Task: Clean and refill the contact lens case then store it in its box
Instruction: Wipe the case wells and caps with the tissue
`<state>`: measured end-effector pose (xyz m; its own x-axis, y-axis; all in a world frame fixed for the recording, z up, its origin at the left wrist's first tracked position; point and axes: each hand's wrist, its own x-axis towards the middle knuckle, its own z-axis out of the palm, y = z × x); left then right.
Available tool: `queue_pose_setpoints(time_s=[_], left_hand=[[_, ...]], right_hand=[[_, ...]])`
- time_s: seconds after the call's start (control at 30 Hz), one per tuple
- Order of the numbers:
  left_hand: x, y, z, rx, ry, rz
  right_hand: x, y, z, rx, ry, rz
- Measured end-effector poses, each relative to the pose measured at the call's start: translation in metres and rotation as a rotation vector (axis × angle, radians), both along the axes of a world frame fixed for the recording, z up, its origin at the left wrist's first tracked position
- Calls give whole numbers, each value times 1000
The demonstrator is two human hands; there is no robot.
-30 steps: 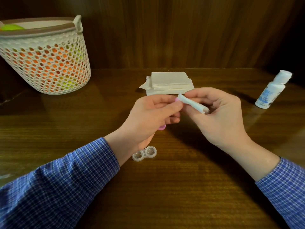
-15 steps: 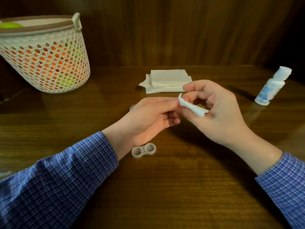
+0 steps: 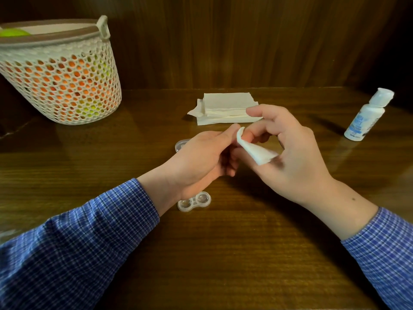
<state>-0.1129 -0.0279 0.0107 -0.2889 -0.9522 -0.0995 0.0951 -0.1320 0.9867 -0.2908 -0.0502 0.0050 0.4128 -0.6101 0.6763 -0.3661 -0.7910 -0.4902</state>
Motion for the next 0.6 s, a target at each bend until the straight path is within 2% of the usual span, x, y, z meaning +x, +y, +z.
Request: queue_pose_setpoints(time_s=[0.17, 0.4, 0.6], left_hand=[[1, -1, 1, 20, 4, -27], [1, 1, 3, 7, 34, -87], [-1, 4, 3, 24, 31, -104]], right_hand=[[1, -1, -4, -14, 10, -8], [-2, -3, -1, 74, -14, 26], [-1, -1, 1, 43, -13, 40]])
